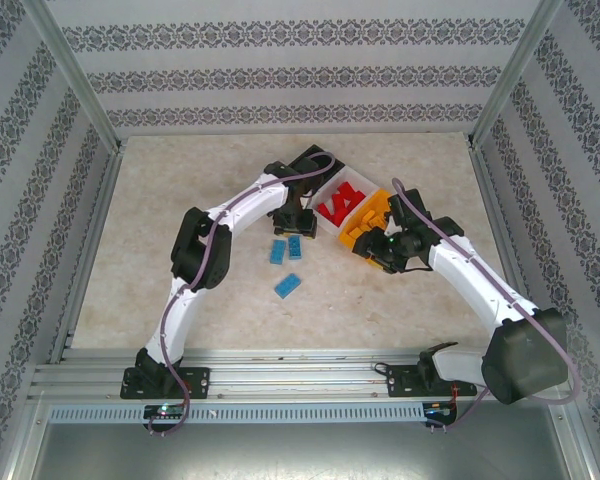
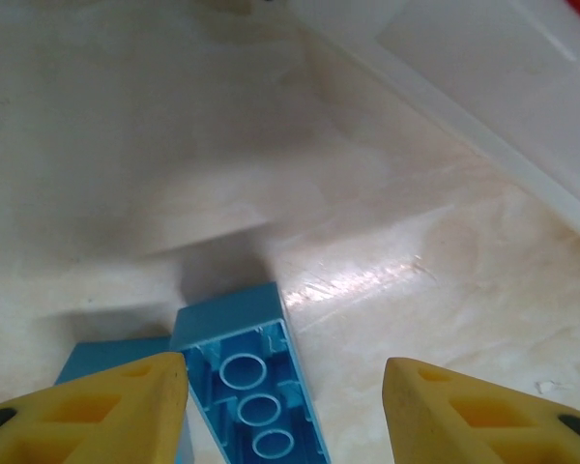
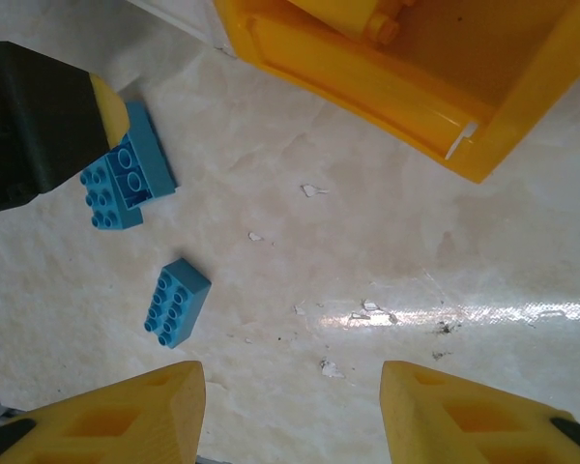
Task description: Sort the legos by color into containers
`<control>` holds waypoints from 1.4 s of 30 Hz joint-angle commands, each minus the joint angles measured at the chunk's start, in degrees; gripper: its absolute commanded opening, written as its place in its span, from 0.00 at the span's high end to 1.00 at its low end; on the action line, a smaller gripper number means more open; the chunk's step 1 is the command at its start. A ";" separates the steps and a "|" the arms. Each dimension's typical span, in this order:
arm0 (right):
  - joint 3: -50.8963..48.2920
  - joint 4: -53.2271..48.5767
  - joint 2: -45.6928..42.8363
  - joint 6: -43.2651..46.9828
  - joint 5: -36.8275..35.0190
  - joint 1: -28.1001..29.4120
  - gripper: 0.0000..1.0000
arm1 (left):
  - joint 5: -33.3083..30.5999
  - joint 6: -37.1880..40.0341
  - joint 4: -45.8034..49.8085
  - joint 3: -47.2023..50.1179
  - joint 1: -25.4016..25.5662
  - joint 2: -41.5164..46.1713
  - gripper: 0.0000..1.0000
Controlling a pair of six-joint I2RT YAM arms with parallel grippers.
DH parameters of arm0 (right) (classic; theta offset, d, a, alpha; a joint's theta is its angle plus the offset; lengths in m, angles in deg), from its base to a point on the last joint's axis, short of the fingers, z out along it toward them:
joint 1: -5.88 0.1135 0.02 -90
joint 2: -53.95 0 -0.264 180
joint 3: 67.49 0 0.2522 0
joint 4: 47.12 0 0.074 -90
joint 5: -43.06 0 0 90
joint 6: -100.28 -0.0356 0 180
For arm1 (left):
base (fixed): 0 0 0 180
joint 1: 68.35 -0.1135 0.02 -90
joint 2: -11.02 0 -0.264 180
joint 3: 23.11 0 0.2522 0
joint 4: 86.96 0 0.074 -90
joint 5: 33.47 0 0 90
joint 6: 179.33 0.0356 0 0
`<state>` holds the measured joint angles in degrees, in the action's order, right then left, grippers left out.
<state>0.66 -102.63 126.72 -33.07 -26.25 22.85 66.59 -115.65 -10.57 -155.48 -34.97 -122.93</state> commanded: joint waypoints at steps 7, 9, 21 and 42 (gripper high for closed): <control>0.35 -1.00 0.57 0.77 1.09 -0.71 0.49 | -1.94 0.13 4.66 -2.50 0.41 -3.25 0.44; 0.45 -0.96 0.71 0.64 1.07 -0.71 0.49 | -1.63 0.15 4.38 -1.93 0.52 -3.27 0.44; 0.10 -0.69 0.58 0.11 1.20 -0.70 0.49 | -0.11 -0.26 3.11 0.39 1.15 -3.94 0.46; -1.30 -1.40 -3.20 -0.94 0.05 -0.77 0.49 | 1.36 0.40 1.88 3.38 1.16 -2.48 0.60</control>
<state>0.01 -102.83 124.47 -33.31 -25.88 22.48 66.40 -115.65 -9.52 -153.81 -34.14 -125.95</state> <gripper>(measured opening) 0.512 0.399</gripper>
